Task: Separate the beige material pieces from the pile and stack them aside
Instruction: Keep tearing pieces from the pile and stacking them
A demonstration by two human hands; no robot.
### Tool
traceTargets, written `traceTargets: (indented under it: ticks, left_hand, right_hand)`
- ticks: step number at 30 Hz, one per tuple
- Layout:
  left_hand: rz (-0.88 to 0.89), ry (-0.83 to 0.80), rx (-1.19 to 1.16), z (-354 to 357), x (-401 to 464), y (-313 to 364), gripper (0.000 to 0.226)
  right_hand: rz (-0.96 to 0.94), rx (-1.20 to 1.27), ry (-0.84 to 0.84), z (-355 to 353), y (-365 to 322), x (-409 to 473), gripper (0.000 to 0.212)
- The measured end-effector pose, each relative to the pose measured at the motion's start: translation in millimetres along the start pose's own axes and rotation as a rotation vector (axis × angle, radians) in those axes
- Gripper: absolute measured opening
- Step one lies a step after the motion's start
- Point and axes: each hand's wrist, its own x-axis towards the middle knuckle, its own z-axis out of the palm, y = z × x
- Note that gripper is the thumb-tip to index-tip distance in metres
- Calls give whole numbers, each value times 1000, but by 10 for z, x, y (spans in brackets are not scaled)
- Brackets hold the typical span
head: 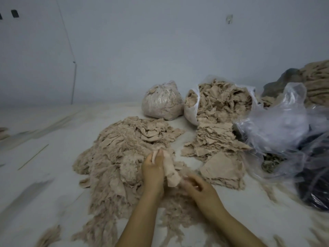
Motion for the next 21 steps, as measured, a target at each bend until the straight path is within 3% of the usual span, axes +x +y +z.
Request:
traceTargets:
  ticks: [2,4,6,10,12,13,15,17,19,21]
  left_hand:
    - [90,-49,82,6,-45,-47,25]
    - [130,-57,114,-19,-38,-73,29]
    - [157,-33,147,-36,-9,-75,29]
    - [127,155,115,-72,114,-18,14]
    - [63,156,44,-66,163,18,27]
    - [52,112,22,-30,165,25,21]
    - [89,22,50,81,82,24,19]
    - [147,-44,141,208,-48,-40,24]
    - [184,-92,201,316,-165,-135,25]
    - [165,-76,220,374,-230,-202,27]
  right_hand:
    - [47,170,-38,33,-78,49,28]
    - [43,291,-100,76,-114,57,27]
    - [9,251,-101,93,-77,49,9]
    - [51,145,-129,17,50,14,29]
    - [104,22,-235,-43,37,-9,32]
    - [109,-49,-247,-70,8,-5,40]
    - [60,-136,-158,-78,-46,58,53]
    - [65,-17,-45,-43,-125,136,55]
    - [67,277,86,41,-134,225,37]
    - [21,422,242,88,-102,305,24]
